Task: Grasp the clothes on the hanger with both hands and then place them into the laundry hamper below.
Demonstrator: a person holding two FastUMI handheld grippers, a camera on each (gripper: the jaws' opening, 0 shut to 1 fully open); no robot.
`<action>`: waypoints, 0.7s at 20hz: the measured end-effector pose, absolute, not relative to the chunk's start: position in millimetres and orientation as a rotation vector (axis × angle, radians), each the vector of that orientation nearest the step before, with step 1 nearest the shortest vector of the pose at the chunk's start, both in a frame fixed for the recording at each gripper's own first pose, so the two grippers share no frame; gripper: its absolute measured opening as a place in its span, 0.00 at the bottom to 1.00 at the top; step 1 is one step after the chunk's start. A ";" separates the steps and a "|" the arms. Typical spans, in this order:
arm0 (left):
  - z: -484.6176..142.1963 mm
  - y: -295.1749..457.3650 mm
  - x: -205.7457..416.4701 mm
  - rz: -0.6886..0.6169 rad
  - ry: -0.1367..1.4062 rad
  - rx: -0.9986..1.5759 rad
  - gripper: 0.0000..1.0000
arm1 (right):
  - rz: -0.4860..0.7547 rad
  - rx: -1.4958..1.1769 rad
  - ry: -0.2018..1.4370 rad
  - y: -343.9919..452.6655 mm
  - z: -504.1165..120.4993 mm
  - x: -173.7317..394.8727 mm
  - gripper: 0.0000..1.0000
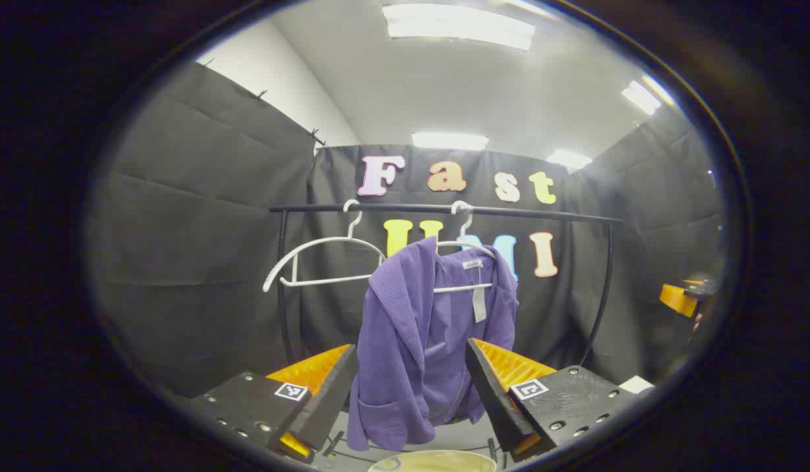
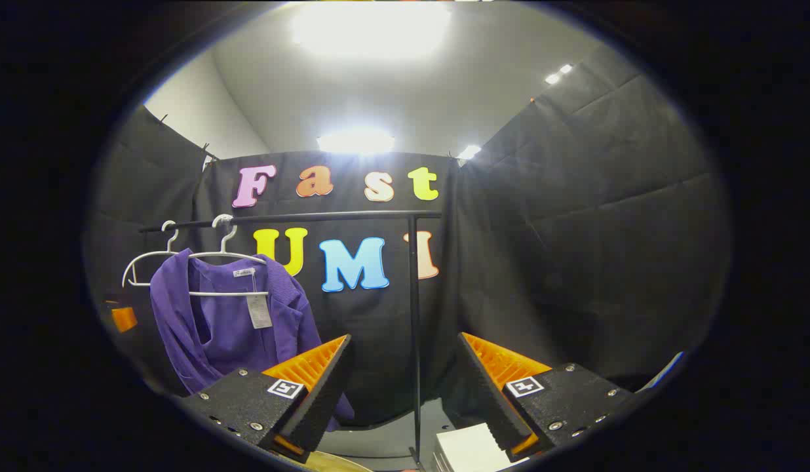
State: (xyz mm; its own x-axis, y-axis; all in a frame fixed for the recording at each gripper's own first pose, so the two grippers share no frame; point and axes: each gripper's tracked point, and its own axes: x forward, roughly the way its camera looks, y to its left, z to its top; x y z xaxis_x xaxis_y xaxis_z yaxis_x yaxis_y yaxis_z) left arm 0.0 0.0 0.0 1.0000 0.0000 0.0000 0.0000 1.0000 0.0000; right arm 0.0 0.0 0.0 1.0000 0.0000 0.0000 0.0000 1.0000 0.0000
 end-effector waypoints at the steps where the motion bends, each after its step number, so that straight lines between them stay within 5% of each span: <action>1: -1.0 -2.5 -0.2 -0.002 -0.001 -0.002 0.95 | 0.000 -0.006 -0.005 -2.4 0.9 0.5 0.96; 14: -32.3 -4.5 -1.7 0.007 0.055 -0.089 1.00 | 0.068 -0.084 0.028 15.3 -4.4 -6.9 0.96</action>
